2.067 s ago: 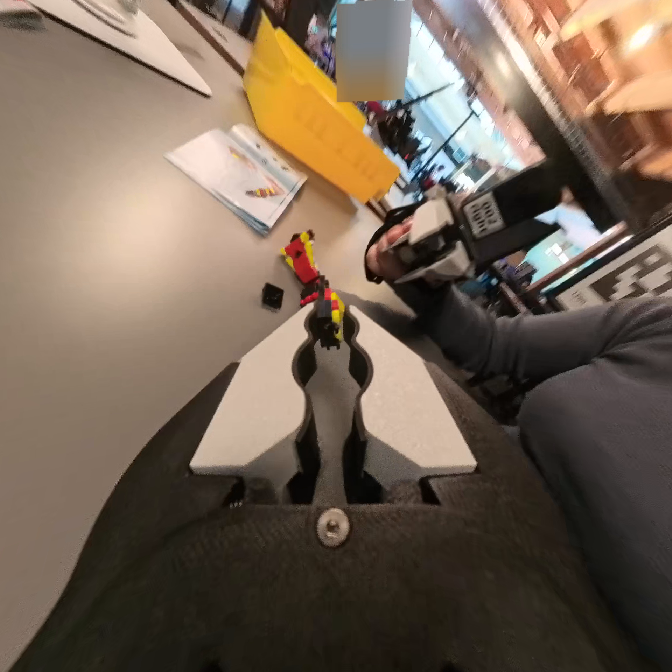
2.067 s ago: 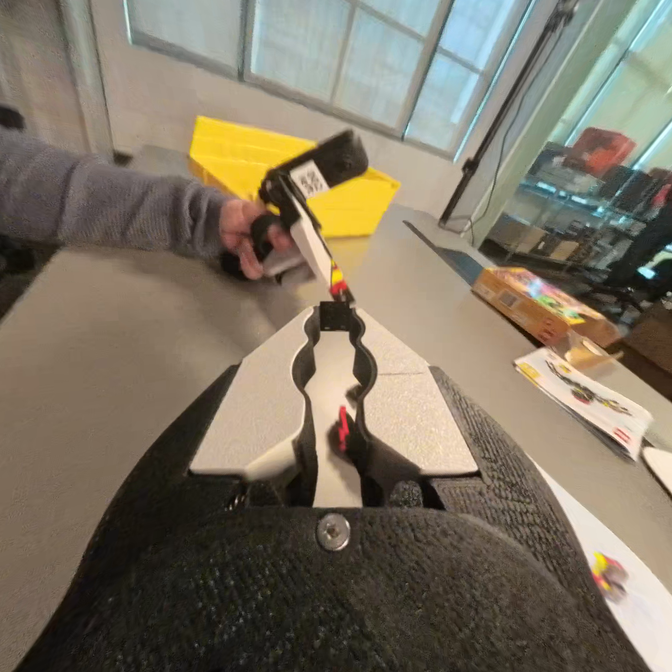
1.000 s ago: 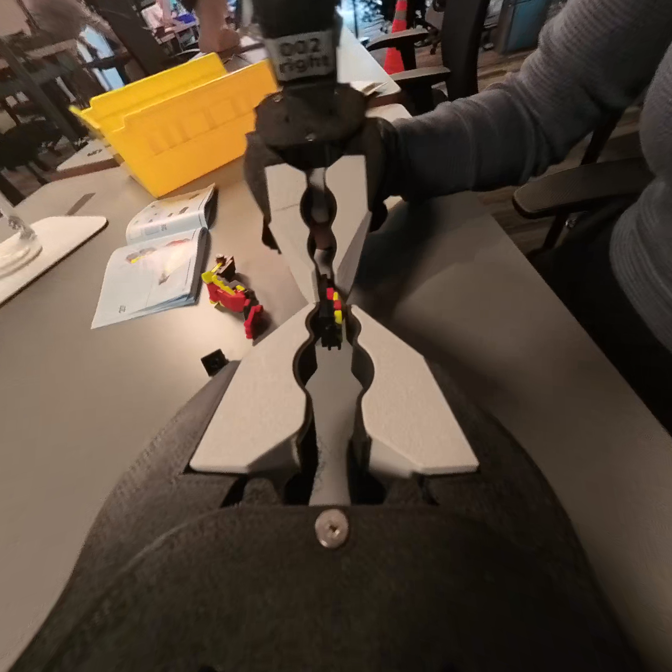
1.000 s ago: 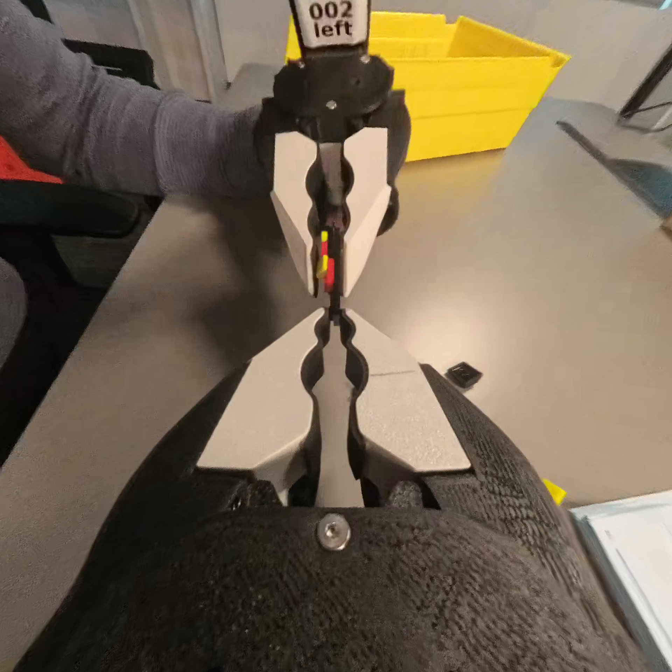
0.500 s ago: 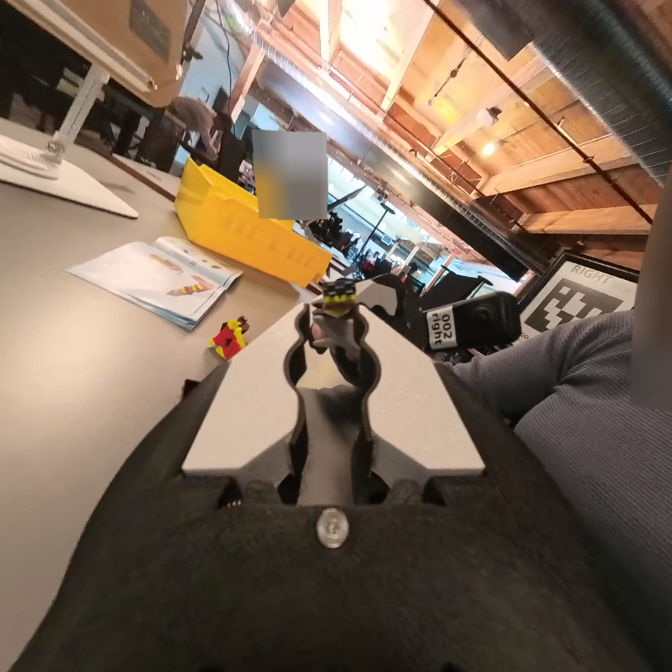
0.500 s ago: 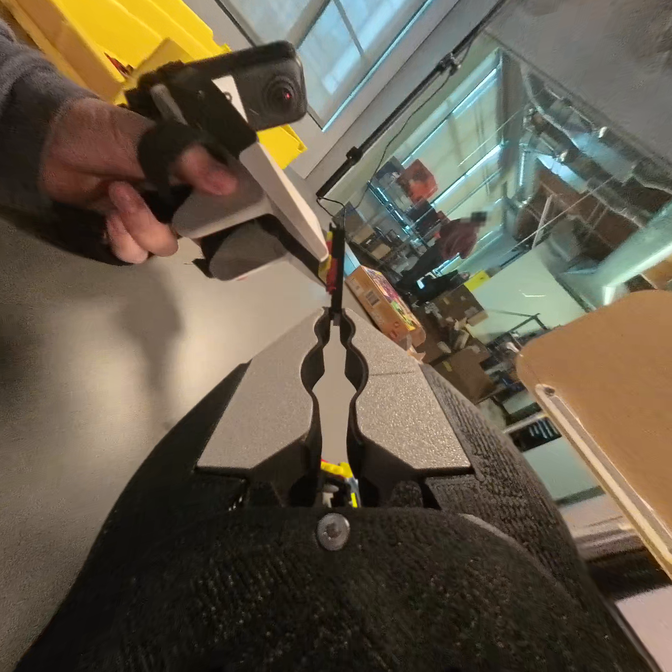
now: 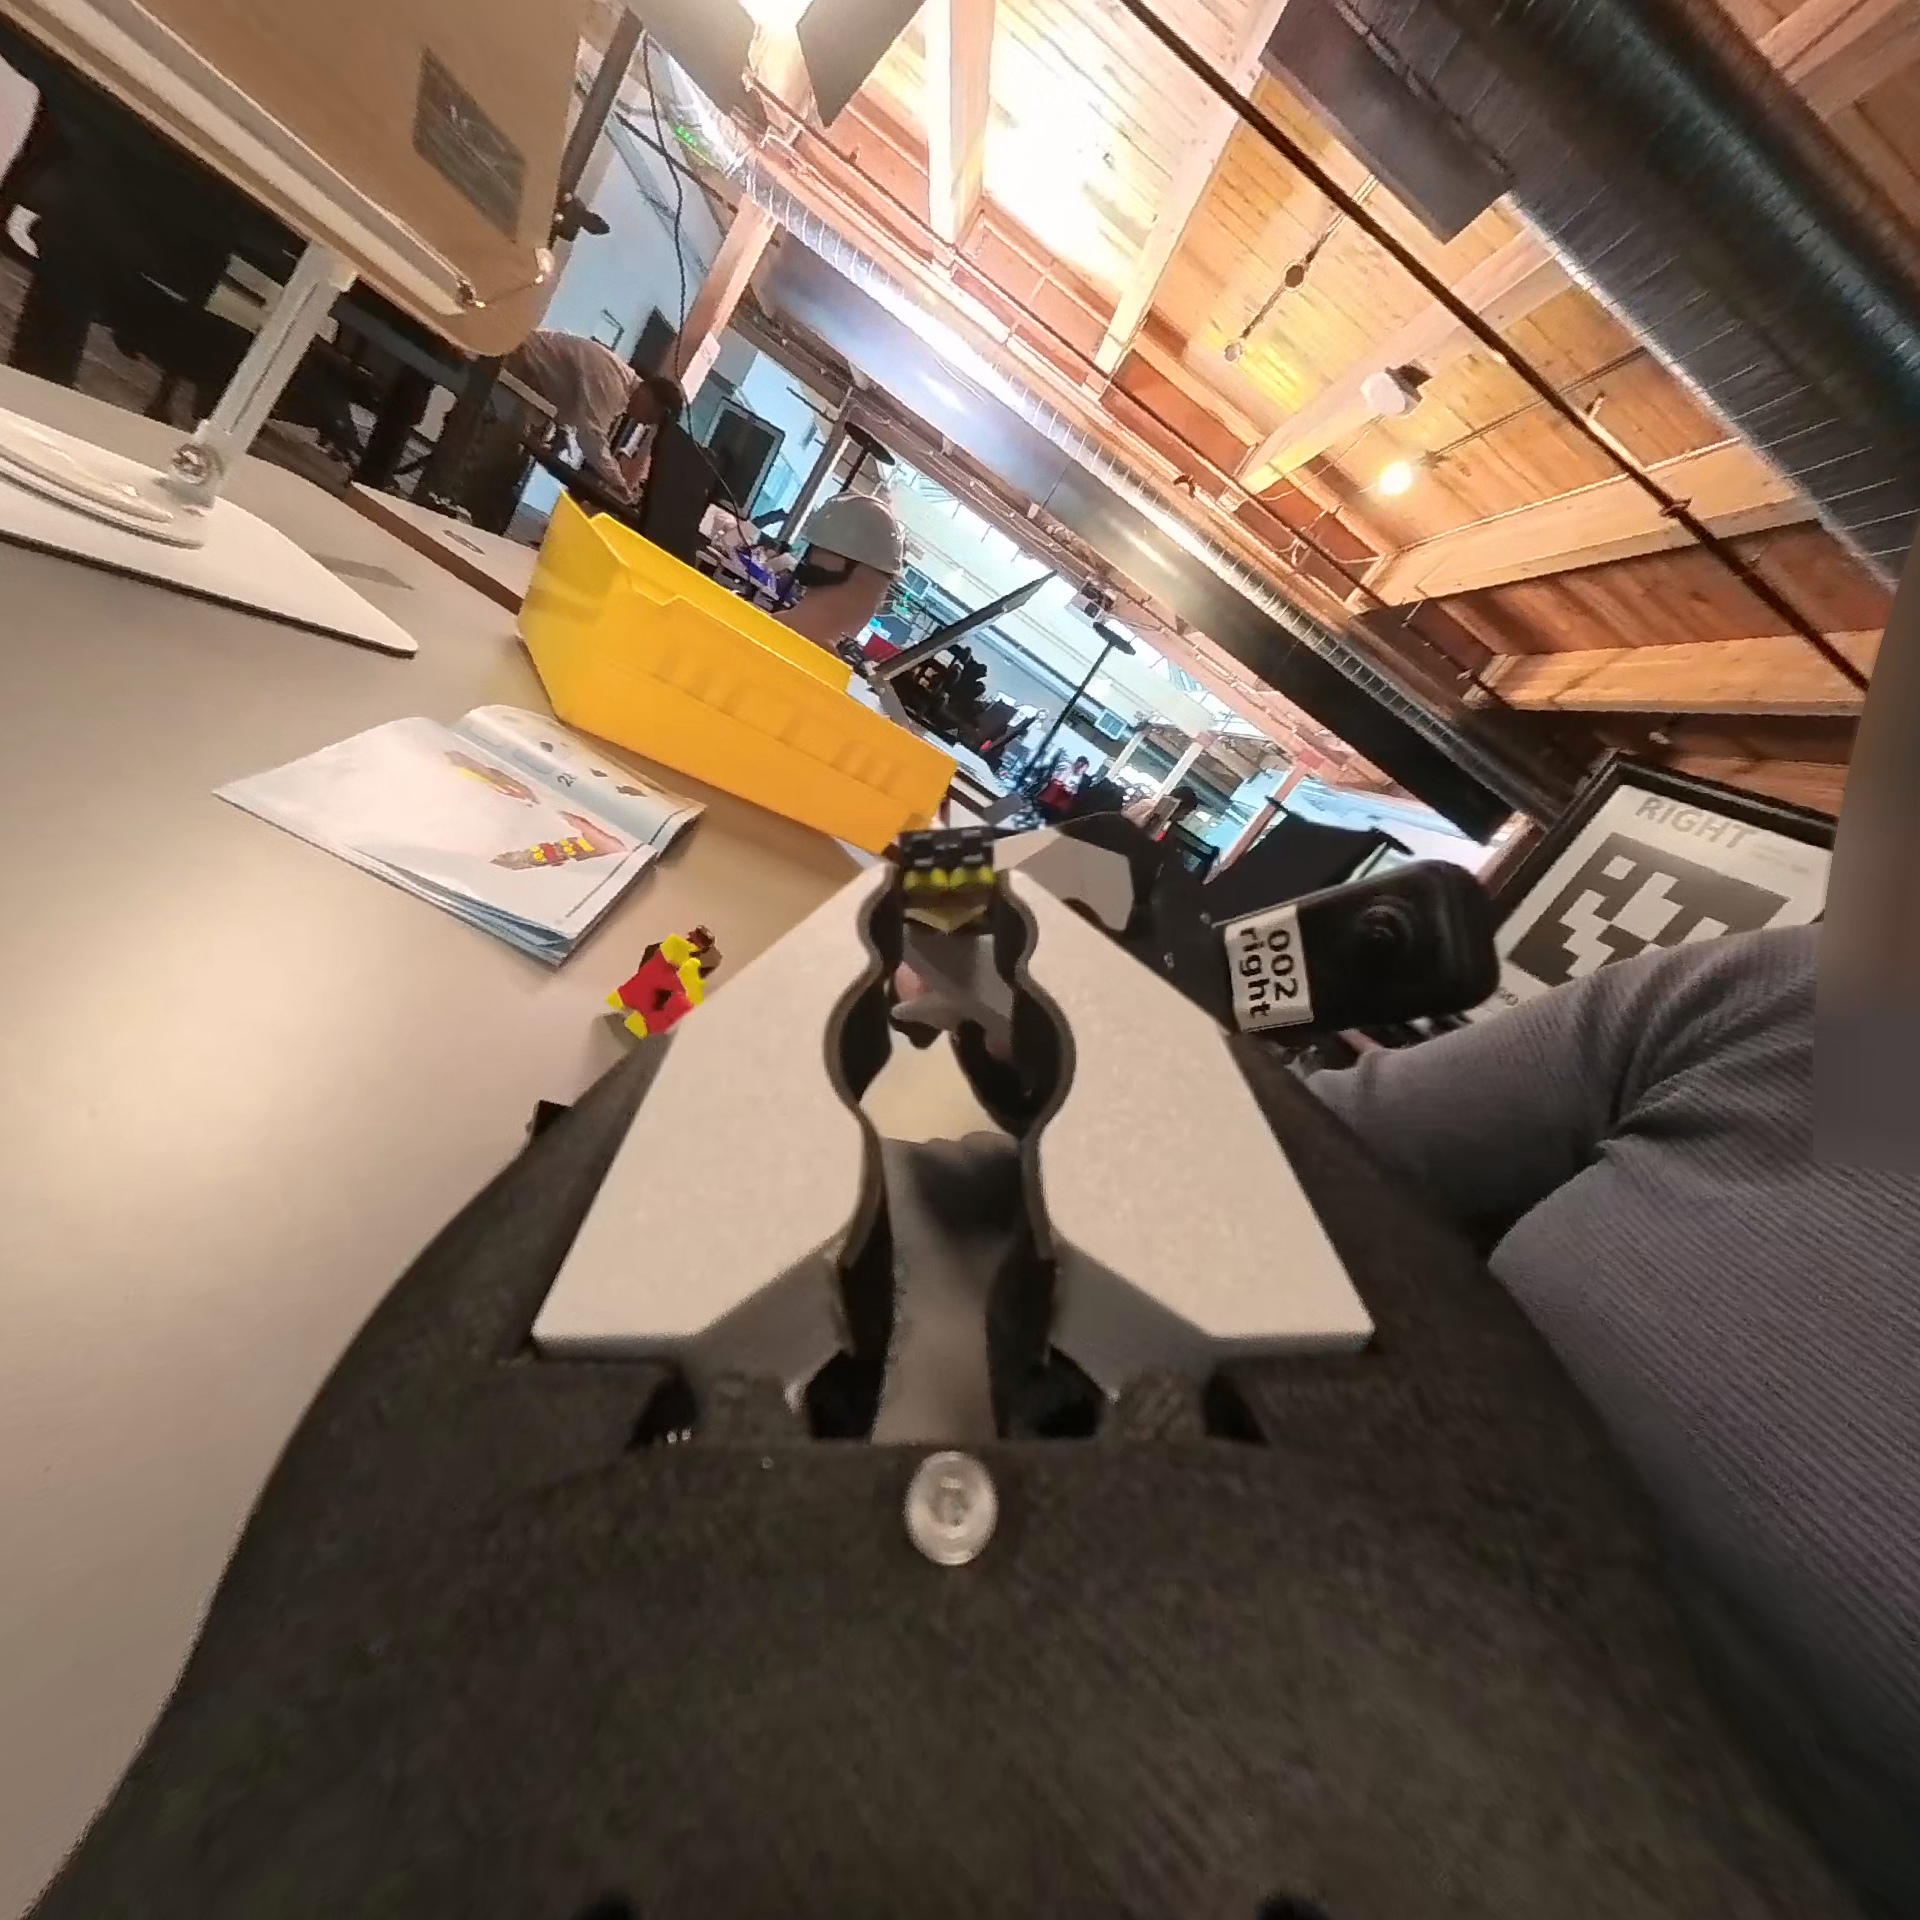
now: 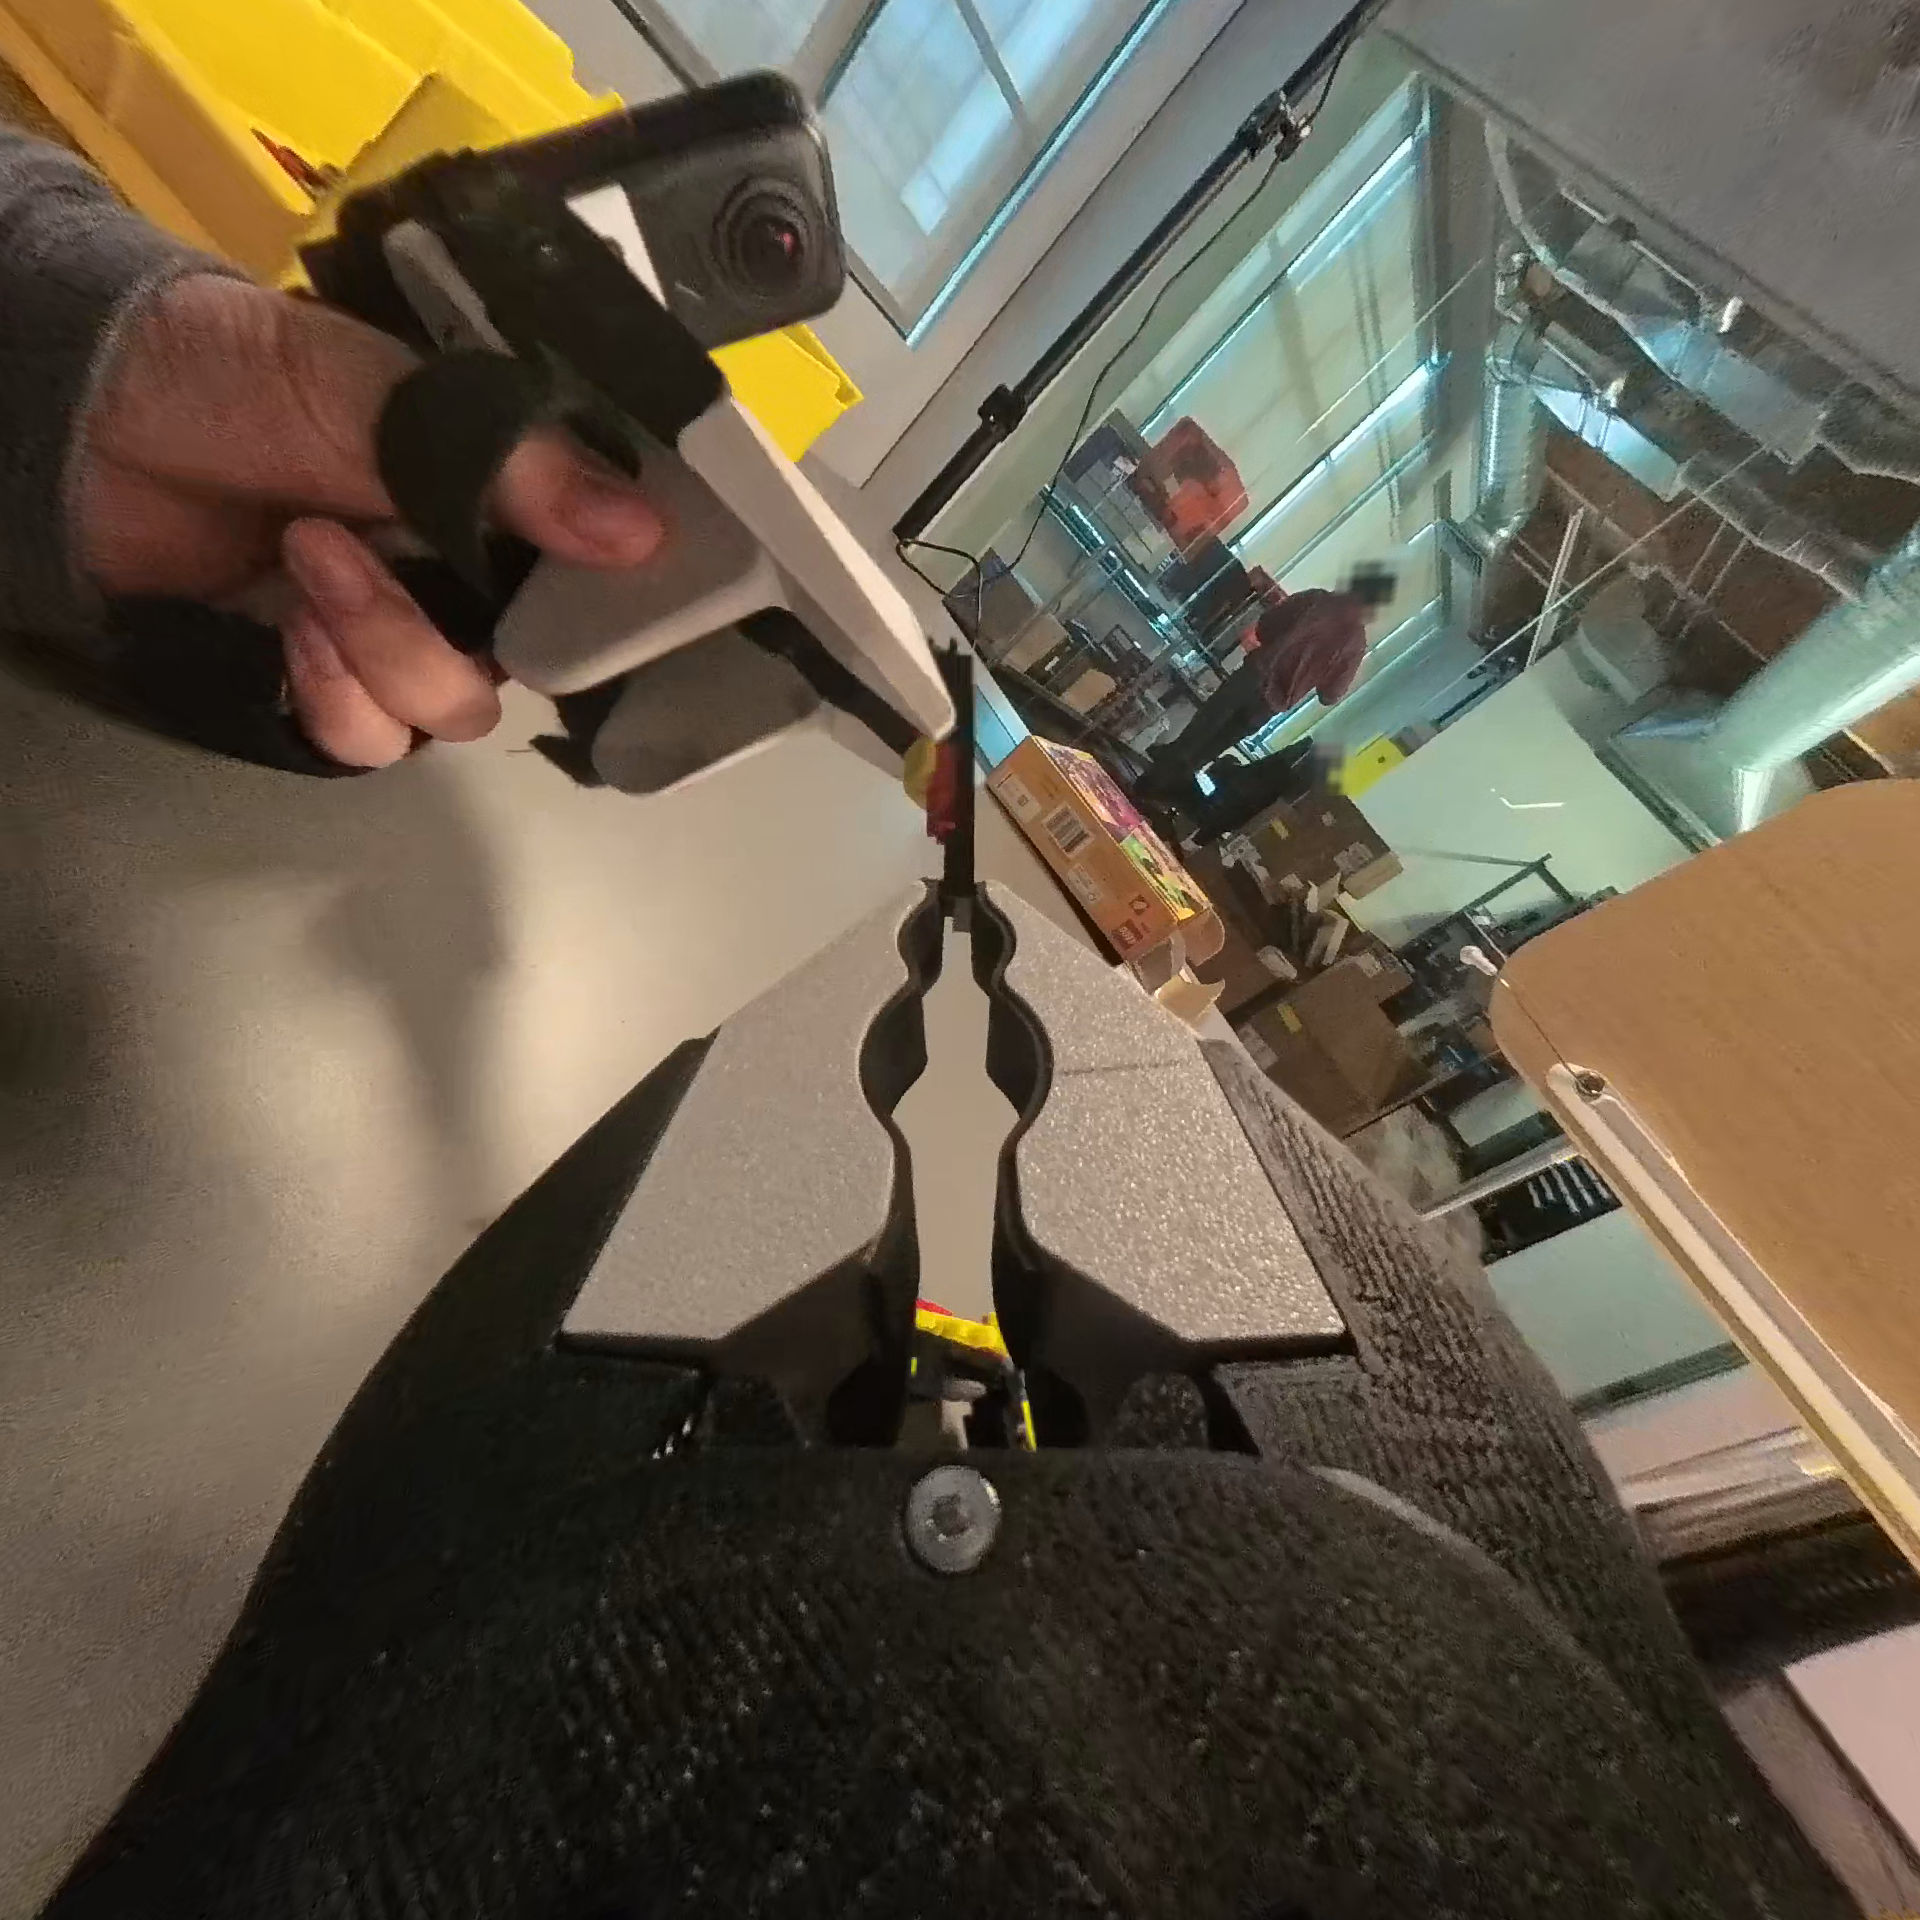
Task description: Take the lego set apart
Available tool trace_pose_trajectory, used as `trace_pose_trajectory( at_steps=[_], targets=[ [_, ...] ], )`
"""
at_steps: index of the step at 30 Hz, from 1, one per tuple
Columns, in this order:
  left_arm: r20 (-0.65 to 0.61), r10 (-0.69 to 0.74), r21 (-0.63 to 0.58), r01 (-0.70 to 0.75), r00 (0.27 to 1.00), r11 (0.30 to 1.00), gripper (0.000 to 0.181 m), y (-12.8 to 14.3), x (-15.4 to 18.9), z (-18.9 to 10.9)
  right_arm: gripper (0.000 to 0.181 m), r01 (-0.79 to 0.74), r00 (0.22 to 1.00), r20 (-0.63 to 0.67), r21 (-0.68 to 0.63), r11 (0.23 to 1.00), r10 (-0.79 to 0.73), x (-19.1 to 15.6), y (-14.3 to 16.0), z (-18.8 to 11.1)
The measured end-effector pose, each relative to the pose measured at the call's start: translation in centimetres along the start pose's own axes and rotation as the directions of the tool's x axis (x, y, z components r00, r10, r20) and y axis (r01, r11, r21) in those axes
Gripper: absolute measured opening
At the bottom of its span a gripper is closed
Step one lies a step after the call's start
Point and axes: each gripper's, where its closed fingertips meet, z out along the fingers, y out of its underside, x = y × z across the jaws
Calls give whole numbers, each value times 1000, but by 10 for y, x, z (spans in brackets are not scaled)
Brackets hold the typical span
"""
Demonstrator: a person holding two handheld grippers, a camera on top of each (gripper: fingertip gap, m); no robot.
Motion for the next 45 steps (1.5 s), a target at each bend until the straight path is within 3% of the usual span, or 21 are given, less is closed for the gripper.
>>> trace_pose_trajectory(
  at_steps=[3,10,12,14,17,21,23,25,28,29,31,33,36,43,45],
  targets=[
    [39,49,-42,-47,998,998,15,4,-3,1,10,-19,1000,13,-2,1000,19,-2,1,1],
    [125,79,-153,-60,989,986,15,18,-12,5,3,40,999,23,-115,993,-37,-6,15,5],
    [181,85,-184,-51,980,982,15,22,-22,1,2,-23,992,-122,-132,991,7,23,21,0],
    [196,69,-141,-42,978,989,15,14,-24,-7,2,-263,945,-225,-86,961,238,62,33,-13],
    [278,73,-163,-28,958,986,15,15,-37,-10,3,-347,929,-164,-87,934,331,52,45,-11],
    [471,267,-439,-39,841,898,15,44,-69,-18,3,-441,897,-28,-94,892,440,30,43,2],
    [524,299,-519,21,798,854,15,57,-81,-25,3,-463,883,22,-111,879,468,21,45,4],
    [522,273,-545,70,808,836,23,64,-82,-27,3,-454,887,31,-125,882,461,16,46,5],
    [489,230,-488,45,841,872,49,56,-75,-23,3,-412,909,17,-125,903,417,14,44,7],
    [450,205,-431,10,869,902,50,48,-66,-16,3,-386,921,8,-123,914,390,13,43,8],
    [337,117,-261,-27,934,965,47,30,-43,-1,3,-320,947,-7,-117,940,321,11,39,10],
    [244,34,-168,8,969,986,41,24,-29,8,3,-251,968,-17,-105,962,250,6,33,12],
    [174,-30,-108,49,984,993,36,20,-22,13,3,-176,984,-29,-86,981,174,1,23,15],
    [178,-31,-48,40,984,998,26,12,-23,11,3,-101,994,-53,-83,991,97,-3,17,17],
    [183,-21,-44,29,983,999,15,11,-23,11,3,-89,995,-58,-91,992,83,-3,16,18]
  ],
)
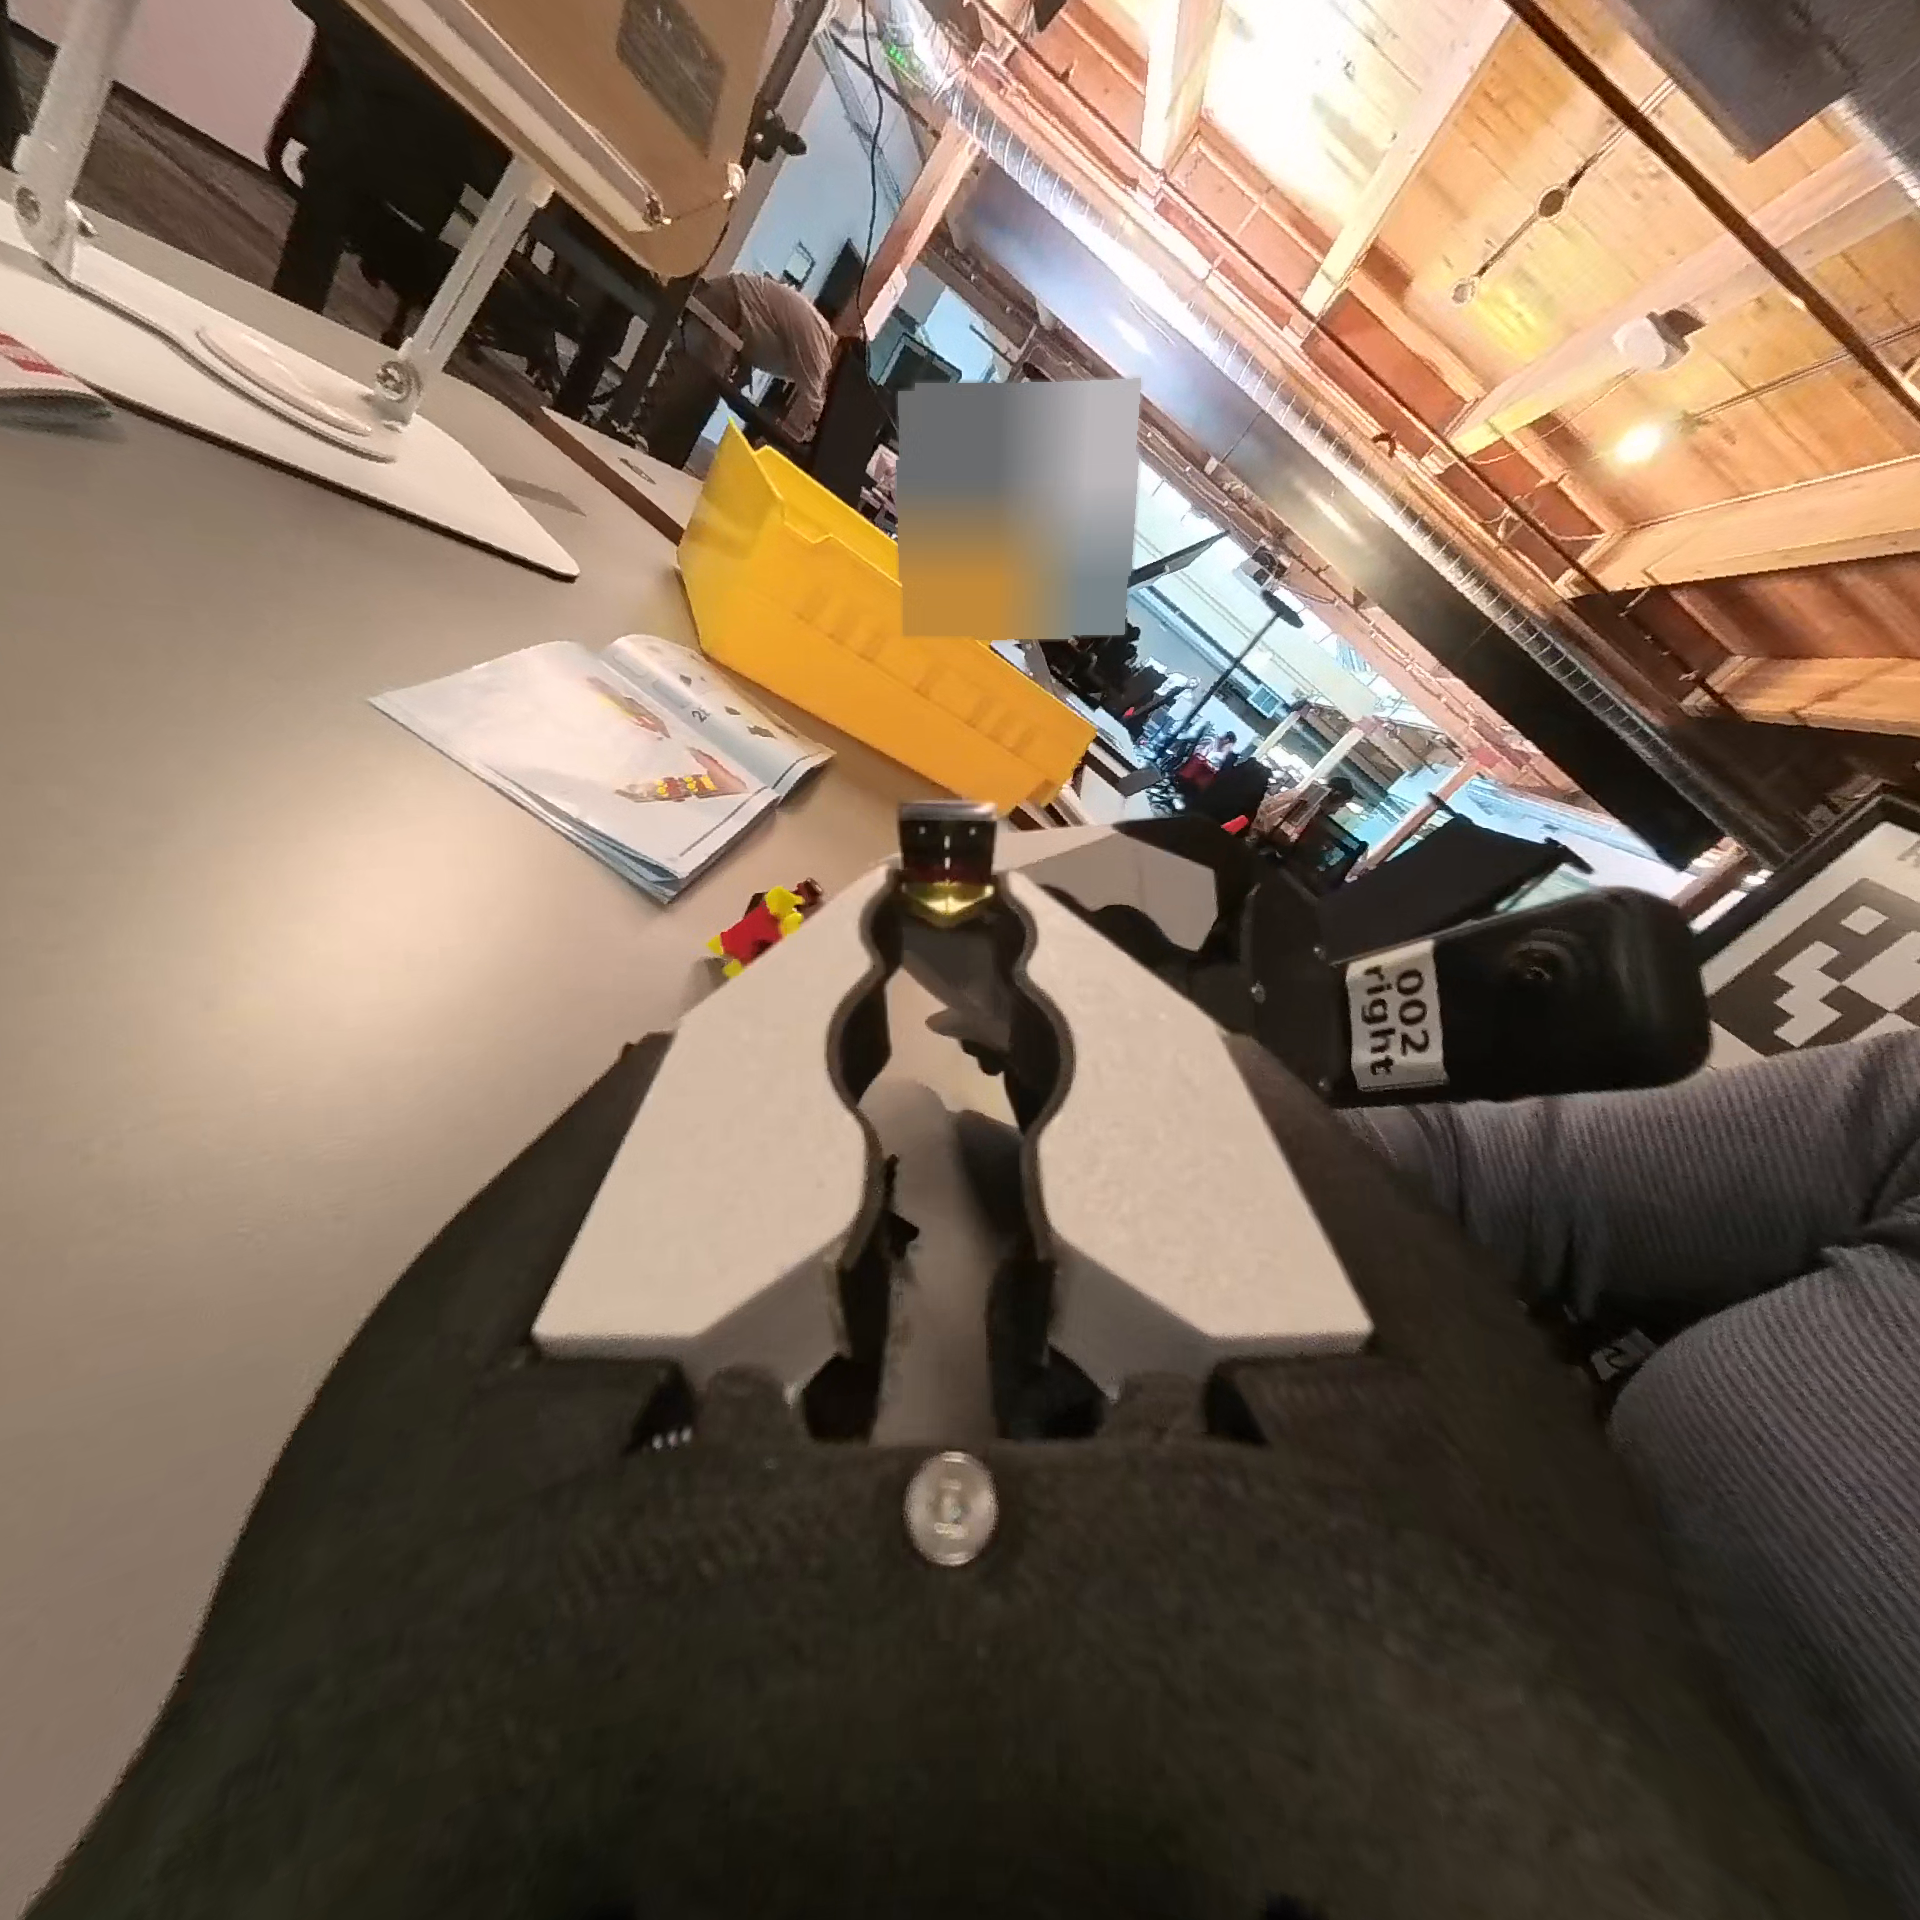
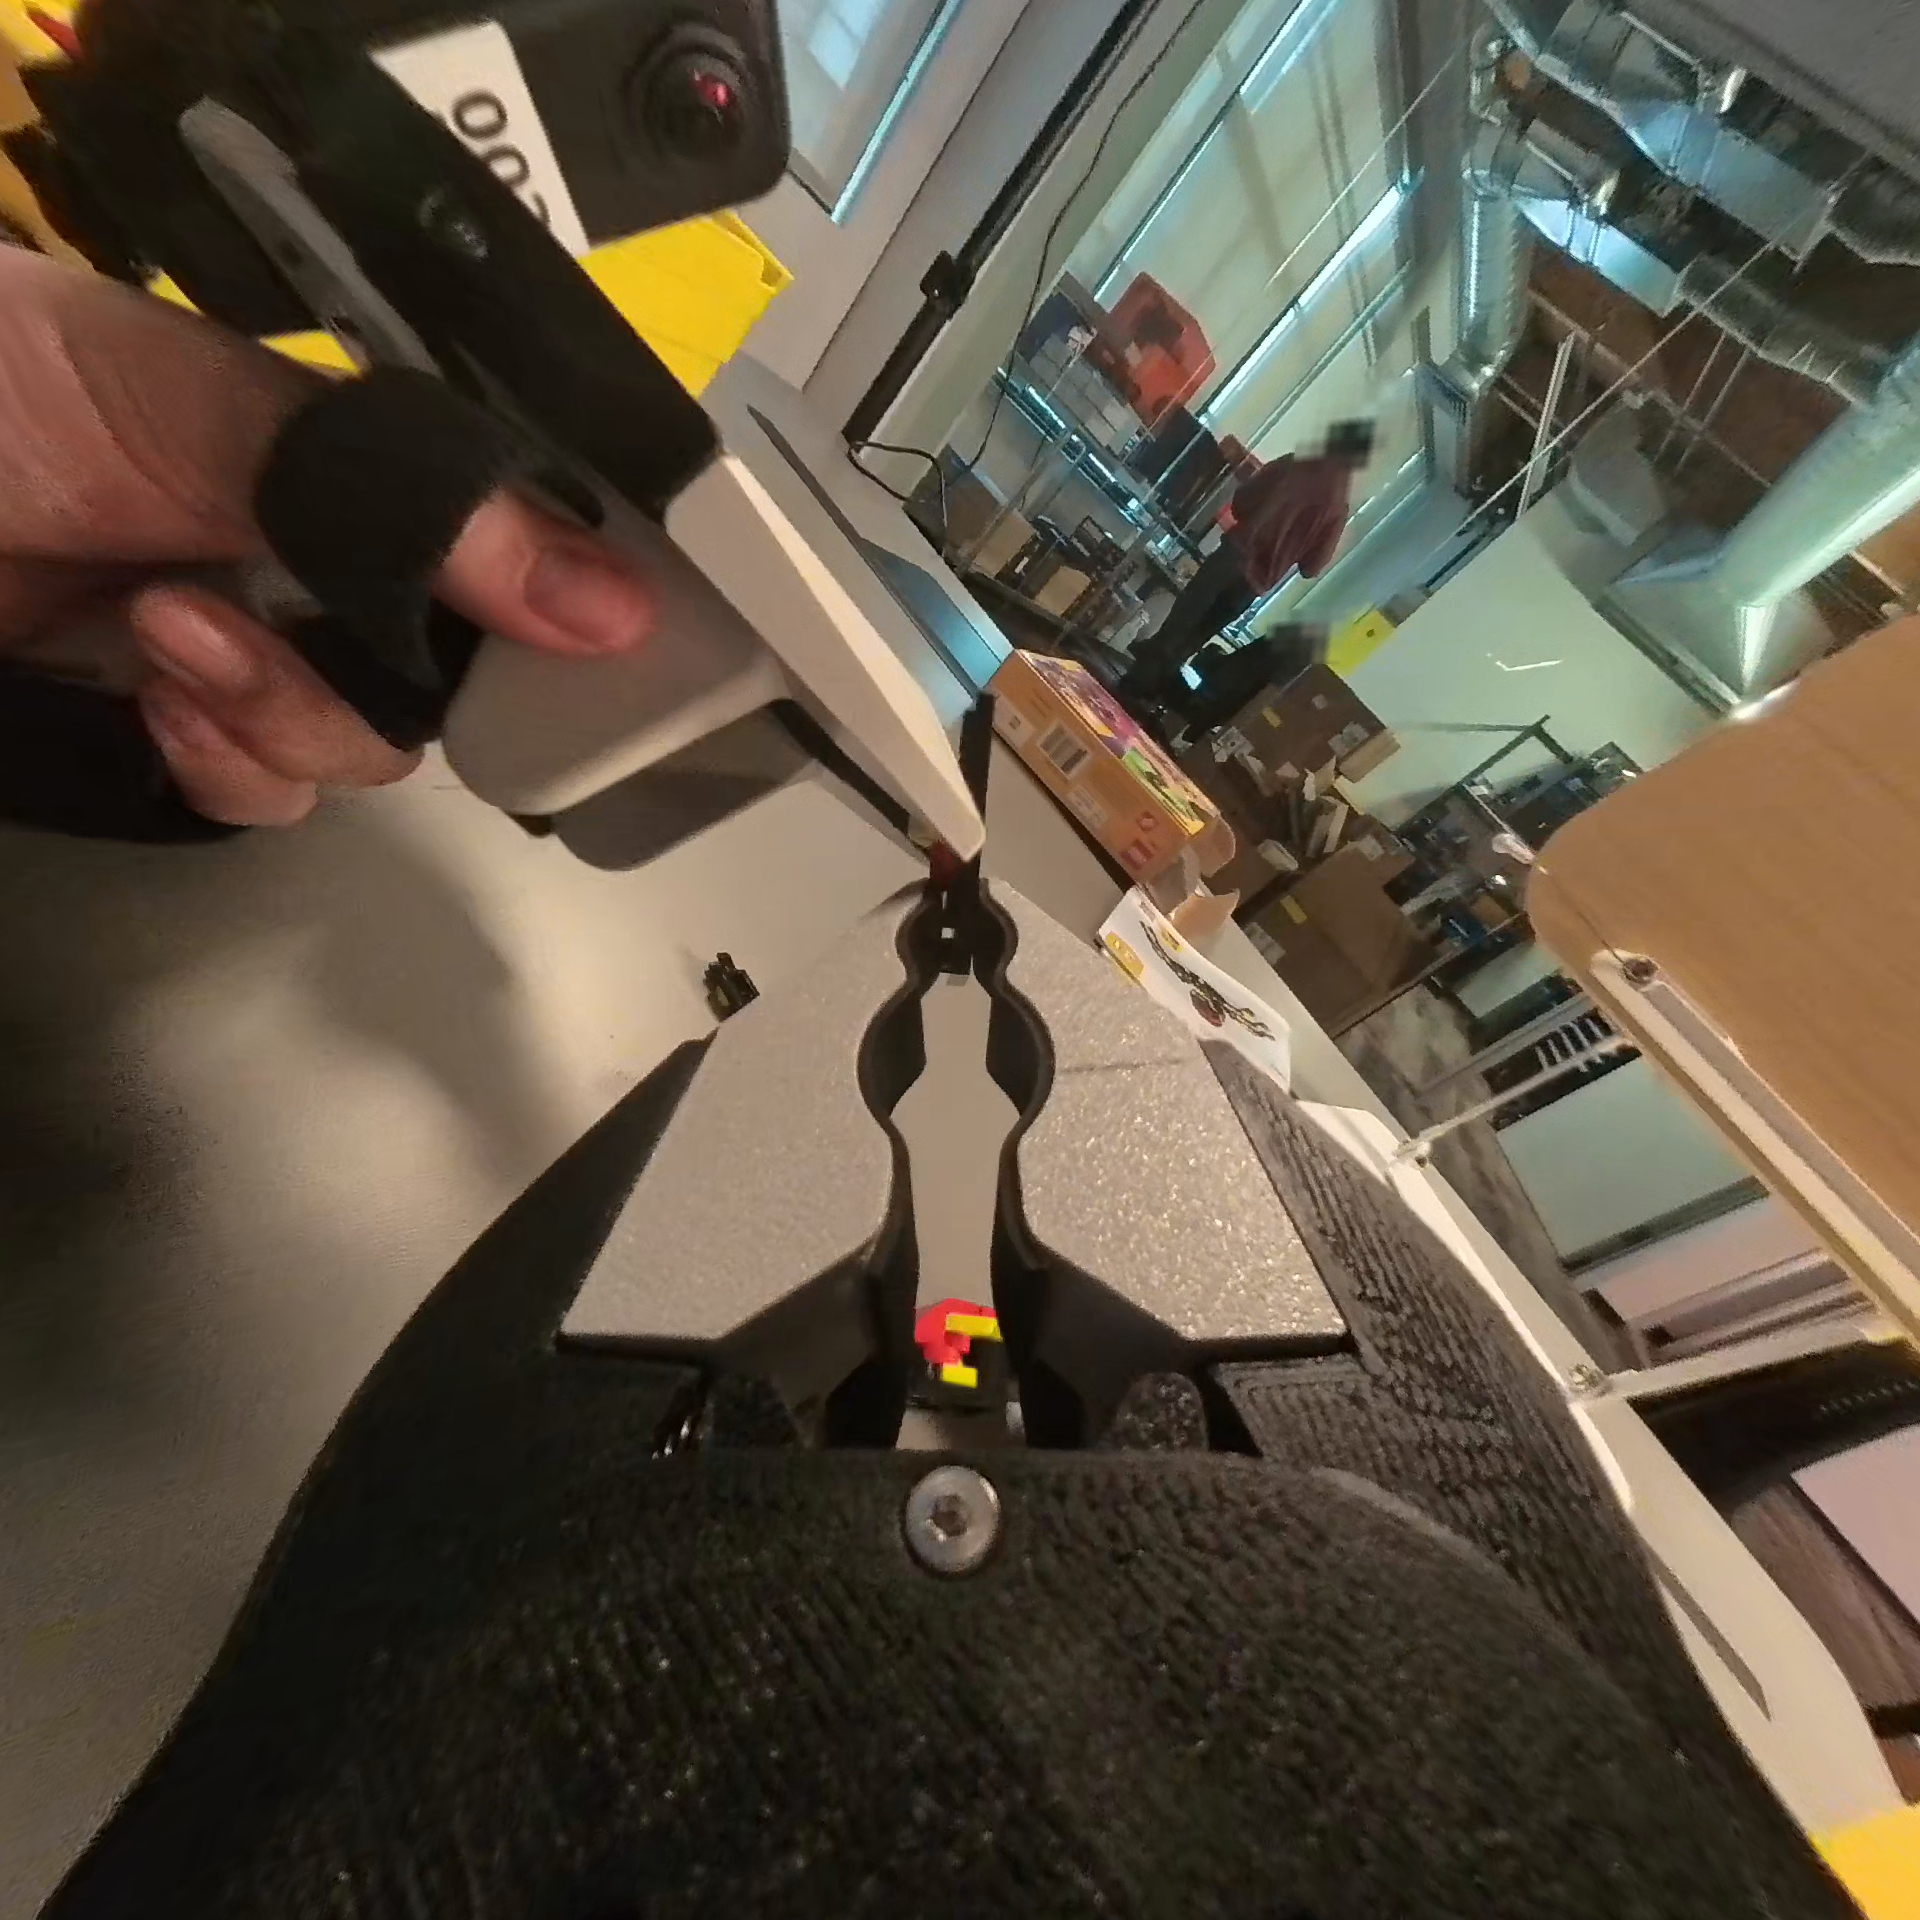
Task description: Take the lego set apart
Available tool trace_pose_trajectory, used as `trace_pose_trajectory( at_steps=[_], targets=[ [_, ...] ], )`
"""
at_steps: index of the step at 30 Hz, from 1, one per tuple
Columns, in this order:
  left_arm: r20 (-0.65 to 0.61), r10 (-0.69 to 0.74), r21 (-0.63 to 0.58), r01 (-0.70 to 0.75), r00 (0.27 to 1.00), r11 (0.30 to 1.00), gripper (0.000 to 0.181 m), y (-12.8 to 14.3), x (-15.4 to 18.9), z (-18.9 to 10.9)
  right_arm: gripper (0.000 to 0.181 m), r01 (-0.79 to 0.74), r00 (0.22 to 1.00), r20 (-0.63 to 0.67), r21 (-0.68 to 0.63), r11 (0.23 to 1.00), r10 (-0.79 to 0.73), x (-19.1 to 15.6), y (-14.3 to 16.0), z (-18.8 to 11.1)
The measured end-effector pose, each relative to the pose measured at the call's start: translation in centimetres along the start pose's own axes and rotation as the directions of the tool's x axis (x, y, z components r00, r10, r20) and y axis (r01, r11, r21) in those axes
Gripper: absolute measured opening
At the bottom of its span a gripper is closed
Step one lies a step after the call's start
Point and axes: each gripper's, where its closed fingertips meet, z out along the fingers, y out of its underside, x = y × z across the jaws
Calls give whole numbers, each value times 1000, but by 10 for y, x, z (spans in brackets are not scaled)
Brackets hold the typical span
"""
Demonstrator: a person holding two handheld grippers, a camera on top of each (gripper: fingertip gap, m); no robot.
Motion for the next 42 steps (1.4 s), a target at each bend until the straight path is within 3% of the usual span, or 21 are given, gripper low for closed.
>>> trace_pose_trajectory(
  at_steps=[4,7,8,11,13,18,22,25,27,30,33,42],
  targets=[
    [25,69,-61,-68,997,996,15,4,1,-2,3,-128,984,130,13,992,125,-5,0,-2],
    [-13,58,-92,-59,998,994,15,8,5,-1,3,-280,925,272,19,960,264,-7,-1,-7],
    [-10,65,-106,-66,998,992,15,10,5,0,2,-302,918,273,11,953,288,-4,1,-8],
    [86,25,-62,-19,996,998,14,-2,-16,-17,2,-327,943,60,2,945,326,45,22,-15],
    [177,19,-64,-8,984,998,14,-6,-33,-30,2,-340,940,41,4,940,340,53,27,-20],
    [437,245,-407,-53,865,912,15,30,-75,-42,3,-452,874,188,-17,892,447,31,21,-13],
    [456,326,-509,-58,828,859,17,43,-82,-44,3,-539,799,279,-59,840,533,19,21,-12],
    [416,325,-491,-91,849,866,50,40,-75,-40,3,-540,794,291,-63,839,533,16,21,-11],
    [363,317,-414,-153,876,897,55,29,-62,-33,3,-478,841,266,-45,877,471,15,21,-11],
    [171,205,-212,-167,964,963,35,11,-22,-16,3,-411,879,266,0,912,396,7,12,-10],
    [65,117,-133,-108,991,985,26,8,-5,-9,3,-388,889,271,25,921,368,2,5,-9],
    [50,65,-65,-62,997,996,7,5,-4,-4,3,-226,957,191,32,974,216,-8,1,-3]
  ],
)
